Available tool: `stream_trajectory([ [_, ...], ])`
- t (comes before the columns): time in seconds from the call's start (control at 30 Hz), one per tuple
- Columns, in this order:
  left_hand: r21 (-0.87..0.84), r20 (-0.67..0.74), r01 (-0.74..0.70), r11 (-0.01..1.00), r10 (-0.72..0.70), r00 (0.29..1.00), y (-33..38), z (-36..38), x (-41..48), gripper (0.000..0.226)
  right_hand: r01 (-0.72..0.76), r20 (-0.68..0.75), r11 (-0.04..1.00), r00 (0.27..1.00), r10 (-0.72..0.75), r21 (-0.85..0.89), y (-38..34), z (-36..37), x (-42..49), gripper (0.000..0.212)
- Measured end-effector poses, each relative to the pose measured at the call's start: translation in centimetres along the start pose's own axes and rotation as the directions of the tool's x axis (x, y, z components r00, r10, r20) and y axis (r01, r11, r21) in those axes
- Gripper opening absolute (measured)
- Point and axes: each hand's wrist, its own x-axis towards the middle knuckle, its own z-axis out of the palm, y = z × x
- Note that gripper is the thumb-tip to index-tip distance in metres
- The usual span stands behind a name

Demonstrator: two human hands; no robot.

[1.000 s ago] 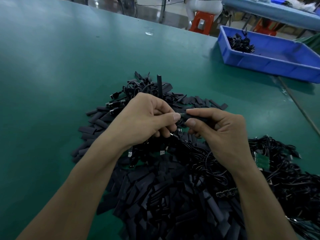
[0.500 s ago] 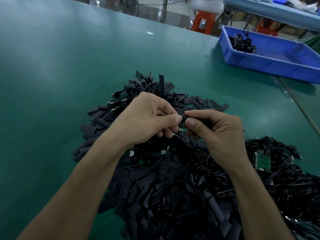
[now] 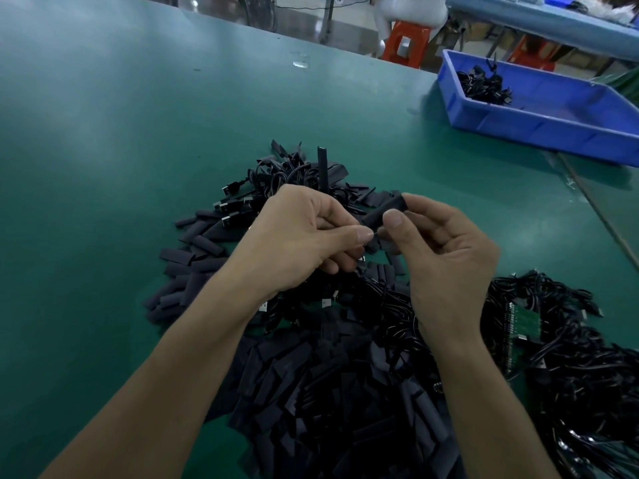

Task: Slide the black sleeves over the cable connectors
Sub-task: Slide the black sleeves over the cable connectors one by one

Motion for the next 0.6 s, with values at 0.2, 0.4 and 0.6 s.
stream_trajectory([
  [0.2, -0.085, -0.045, -0.032, 0.996, 0.028, 0.999, 0.0, 0.9, -0.1, 0.011, 0.002, 0.043, 0.995, 0.999, -0.007, 0.102, -0.2, 1.1, -0.7, 0.028],
  [0.4, -0.167, -0.051, -0.066, 0.984, 0.058, 0.997, 0.2, 1.2, -0.2, 0.01, 0.008, 0.066, 0.985, 0.998, -0.019, 0.17, -0.3, 1.3, -0.8, 0.027],
  [0.6, -0.115, -0.091, -0.075, 0.991, 0.064, 0.994, 0.2, 1.2, -0.1, 0.011, -0.008, 0.146, 0.995, 0.989, -0.008, 0.104, -0.6, 1.0, 0.1, 0.027],
])
